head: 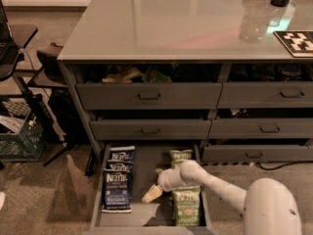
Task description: Pick blue chip bag from bottom drawer and place on counter
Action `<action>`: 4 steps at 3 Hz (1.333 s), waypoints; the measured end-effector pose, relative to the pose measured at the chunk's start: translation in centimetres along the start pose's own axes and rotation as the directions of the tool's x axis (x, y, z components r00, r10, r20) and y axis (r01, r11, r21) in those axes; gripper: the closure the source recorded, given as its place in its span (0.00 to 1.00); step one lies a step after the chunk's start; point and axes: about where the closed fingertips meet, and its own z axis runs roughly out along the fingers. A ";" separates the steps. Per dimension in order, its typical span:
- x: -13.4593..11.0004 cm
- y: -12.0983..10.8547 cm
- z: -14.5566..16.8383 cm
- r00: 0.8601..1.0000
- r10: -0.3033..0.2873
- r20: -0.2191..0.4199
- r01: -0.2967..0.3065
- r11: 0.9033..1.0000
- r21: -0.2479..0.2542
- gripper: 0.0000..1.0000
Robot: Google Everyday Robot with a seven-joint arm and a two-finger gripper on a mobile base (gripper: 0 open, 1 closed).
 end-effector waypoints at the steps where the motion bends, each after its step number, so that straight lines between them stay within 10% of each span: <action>1: 1.3 1.0 3.9 1.000 -0.012 -0.001 0.012 0.999 -0.032 0.00; 4: -1.8 5.4 9.3 0.988 -0.152 -0.014 0.152 0.988 -0.024 0.00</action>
Offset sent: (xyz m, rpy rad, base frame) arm -0.0310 0.0861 -0.0334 -0.0482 -0.1236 0.1185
